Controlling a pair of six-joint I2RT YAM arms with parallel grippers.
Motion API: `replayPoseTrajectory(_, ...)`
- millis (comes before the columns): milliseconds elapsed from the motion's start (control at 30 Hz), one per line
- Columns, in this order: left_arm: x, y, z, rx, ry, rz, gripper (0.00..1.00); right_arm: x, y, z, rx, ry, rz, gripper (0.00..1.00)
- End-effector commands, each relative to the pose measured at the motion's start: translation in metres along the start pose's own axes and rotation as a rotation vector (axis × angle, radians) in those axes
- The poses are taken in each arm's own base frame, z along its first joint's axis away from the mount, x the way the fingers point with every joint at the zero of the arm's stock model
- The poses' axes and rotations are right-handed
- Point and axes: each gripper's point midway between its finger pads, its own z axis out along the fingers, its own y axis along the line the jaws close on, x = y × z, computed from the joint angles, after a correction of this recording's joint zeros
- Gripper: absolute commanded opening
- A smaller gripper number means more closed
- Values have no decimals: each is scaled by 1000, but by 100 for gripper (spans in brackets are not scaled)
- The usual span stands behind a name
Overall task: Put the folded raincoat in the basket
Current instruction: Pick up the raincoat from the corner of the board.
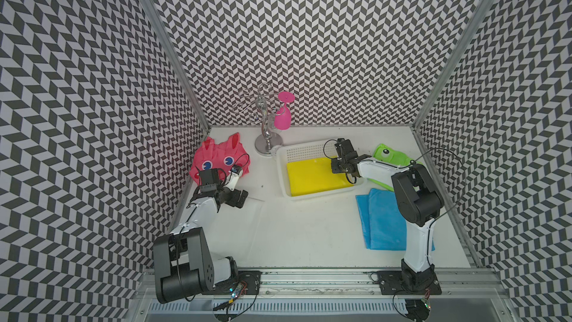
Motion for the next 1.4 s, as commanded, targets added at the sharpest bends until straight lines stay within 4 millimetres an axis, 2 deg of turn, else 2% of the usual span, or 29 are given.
replayPoseTrajectory(0,-2,5,-5,-15,4,18,100,-58,23,-57,-132,-191,-54,35)
replayPoseTrajectory(100,5,-6,-11,19,16,-2,100,-45,37,-72,-220,-169,-110,35)
replayPoseTrajectory(200,10,-9,-16,4,5,30,99,-28,66,-93,-315,-173,-245,39)
replayPoseTrajectory(333,12,1,-20,-48,37,41,100,-18,122,-148,-327,-330,-509,46)
replayPoseTrajectory(433,4,4,-27,-5,61,-15,100,-10,159,-186,-288,-458,-683,48)
replayPoseTrajectory(500,-1,9,-31,-5,70,-41,100,-1,182,-204,-333,-506,-762,48)
replayPoseTrajectory(633,8,28,-37,-61,116,-72,100,16,217,-230,-425,-562,-810,48)
replayPoseTrajectory(733,14,42,-45,-49,145,-143,99,41,238,-235,-487,-582,-846,48)
replayPoseTrajectory(767,17,45,-47,-33,162,-154,100,78,271,-257,-718,-659,-1145,50)
replayPoseTrajectory(800,20,49,-49,-19,177,-164,100,97,282,-261,-784,-692,-1232,51)
replayPoseTrajectory(900,34,67,-52,-43,220,-211,100,139,306,-266,-911,-807,-1381,54)
replayPoseTrajectory(1000,58,86,-55,-96,279,-255,100,159,331,-269,-1006,-874,-1421,55)
replayPoseTrajectory(1133,82,106,-64,-137,309,-307,100,183,361,-254,-1060,-829,-1465,56)
replayPoseTrajectory(1367,128,136,-72,-178,437,-293,100,218,396,-220,-1045,-806,-1635,59)
